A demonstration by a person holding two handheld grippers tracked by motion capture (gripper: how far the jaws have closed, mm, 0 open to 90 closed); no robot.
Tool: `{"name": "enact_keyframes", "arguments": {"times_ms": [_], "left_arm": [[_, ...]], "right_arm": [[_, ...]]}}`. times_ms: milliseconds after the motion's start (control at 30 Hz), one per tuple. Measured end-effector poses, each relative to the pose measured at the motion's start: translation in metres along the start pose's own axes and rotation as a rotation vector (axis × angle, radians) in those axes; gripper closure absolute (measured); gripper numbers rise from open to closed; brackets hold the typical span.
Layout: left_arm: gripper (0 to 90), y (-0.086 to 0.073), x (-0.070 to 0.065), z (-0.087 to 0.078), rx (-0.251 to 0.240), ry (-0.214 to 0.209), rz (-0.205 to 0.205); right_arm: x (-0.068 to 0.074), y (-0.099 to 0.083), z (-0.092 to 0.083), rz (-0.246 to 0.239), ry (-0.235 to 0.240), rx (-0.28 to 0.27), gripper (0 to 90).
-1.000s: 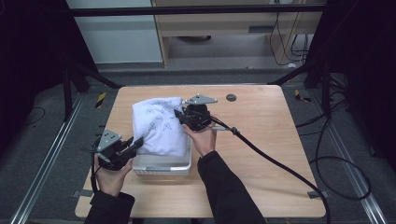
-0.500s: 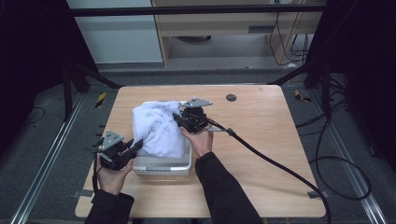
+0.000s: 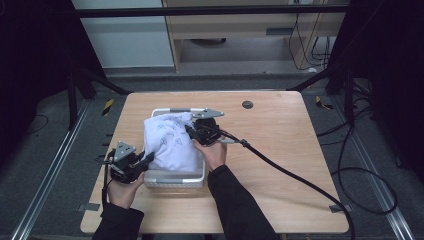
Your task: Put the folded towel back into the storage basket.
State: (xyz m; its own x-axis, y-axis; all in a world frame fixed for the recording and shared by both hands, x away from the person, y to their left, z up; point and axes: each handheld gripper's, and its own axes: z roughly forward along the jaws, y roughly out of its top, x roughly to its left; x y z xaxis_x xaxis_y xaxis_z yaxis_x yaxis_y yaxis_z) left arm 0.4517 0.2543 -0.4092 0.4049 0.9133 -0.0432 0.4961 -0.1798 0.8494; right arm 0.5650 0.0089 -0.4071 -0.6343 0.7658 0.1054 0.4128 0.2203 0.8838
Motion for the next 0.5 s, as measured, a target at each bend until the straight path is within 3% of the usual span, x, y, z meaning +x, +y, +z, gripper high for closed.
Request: {"name": "enact_keyframes", "arguments": {"times_ms": [500], "left_arm": [[73.9, -0.007, -0.001, 0.012, 0.033, 0.005, 0.02]], "right_arm": [[-0.004, -0.012, 0.009, 0.009, -0.017, 0.025, 72.8]]}}
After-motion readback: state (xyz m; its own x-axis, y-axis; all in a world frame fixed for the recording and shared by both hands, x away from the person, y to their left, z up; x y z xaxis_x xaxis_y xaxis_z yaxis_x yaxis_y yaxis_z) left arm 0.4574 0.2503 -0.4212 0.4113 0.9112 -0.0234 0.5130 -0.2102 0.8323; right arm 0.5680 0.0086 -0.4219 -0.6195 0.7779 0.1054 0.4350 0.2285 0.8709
